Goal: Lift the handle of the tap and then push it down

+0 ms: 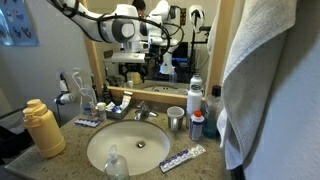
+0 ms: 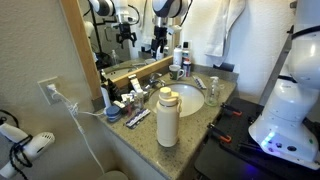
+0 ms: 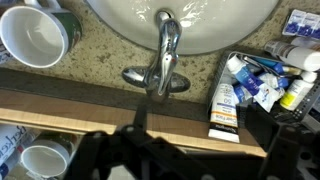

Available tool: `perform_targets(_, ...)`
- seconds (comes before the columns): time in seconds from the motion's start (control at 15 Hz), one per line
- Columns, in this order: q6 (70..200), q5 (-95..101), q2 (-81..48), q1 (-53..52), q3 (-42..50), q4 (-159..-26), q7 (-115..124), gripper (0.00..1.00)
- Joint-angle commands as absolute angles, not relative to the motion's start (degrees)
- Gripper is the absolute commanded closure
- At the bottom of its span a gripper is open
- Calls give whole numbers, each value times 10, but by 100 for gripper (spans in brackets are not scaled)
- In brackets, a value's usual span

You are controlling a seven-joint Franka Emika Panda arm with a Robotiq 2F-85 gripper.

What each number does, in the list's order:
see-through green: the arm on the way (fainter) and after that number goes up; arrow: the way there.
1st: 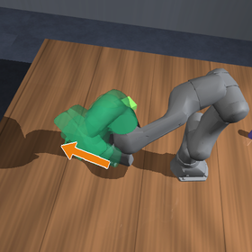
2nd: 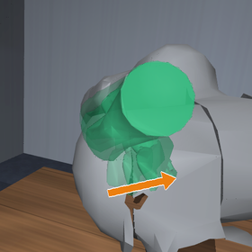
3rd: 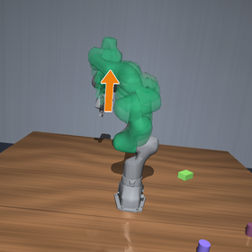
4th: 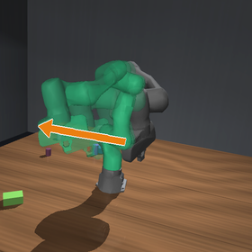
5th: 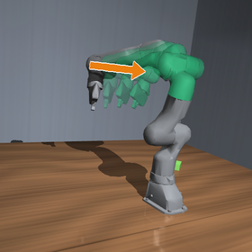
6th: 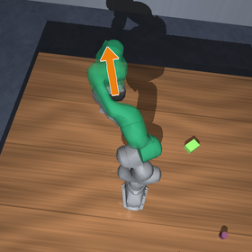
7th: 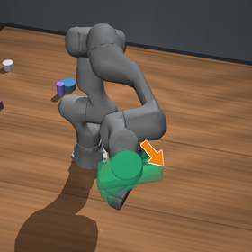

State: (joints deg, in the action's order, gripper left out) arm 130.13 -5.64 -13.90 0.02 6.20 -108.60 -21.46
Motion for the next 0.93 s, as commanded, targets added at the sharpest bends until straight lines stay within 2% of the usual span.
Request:
perform_targets(0.0, 1291, -22, -206, 21, 45, -1016, -177, 0)
perform_targets(0.87, 1312, -35, -321, 51, 11, -982, -158, 0)
